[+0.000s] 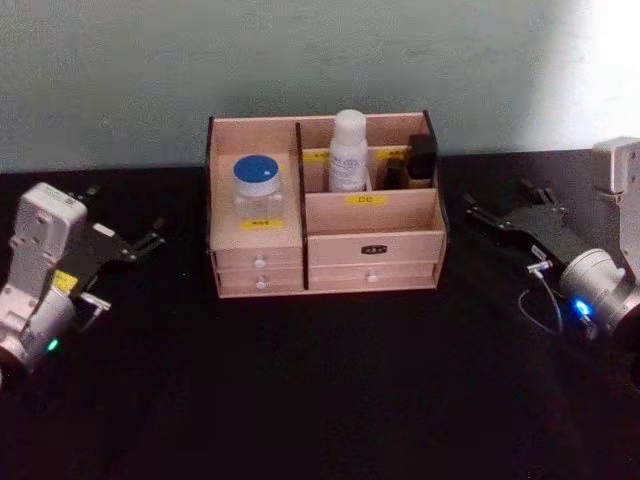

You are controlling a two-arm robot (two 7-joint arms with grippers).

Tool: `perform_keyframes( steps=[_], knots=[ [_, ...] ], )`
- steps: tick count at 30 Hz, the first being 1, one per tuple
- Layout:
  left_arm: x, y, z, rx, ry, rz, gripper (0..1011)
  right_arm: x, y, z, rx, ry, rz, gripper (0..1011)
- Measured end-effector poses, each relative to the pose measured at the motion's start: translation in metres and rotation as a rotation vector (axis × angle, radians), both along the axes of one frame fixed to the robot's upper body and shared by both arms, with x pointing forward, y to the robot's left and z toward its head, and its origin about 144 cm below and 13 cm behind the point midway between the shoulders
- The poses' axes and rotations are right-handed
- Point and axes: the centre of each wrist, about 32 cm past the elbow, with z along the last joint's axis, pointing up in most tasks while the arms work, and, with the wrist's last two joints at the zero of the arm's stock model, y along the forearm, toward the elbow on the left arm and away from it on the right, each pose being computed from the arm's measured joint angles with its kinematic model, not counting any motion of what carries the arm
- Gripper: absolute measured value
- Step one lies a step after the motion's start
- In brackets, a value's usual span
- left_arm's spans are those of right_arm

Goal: Pick up the facial cleanser and watermelon frost from the table and place them into the tiered storage box.

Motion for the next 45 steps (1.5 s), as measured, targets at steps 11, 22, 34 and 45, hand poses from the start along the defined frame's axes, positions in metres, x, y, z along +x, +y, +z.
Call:
perform_keyframes(
  steps=[11, 22, 34, 45],
  knots=[
    [0.0000, 0.0000, 0.0000, 0.000, 0.000, 0.000, 1001, -0.0001, -0.0003, 0.0003, 0.000, -0.002, -0.001, 1002],
    [0.0000, 0.0000, 0.0000, 0.000, 0.000, 0.000, 1001, -0.0001, -0.0006, 0.0006, 0.000, -0.004, -0.001, 1002],
    [0.0000, 0.0000, 0.0000, 0.000, 0.000, 0.000, 1001, -0.0001, -0.0006, 0.0006, 0.001, -0.004, -0.002, 1002],
    [0.0000, 0.0000, 0.0000, 0.000, 0.000, 0.000, 1001, -0.0001, -0.0006, 0.0006, 0.001, -0.004, -0.002, 1002]
  ],
)
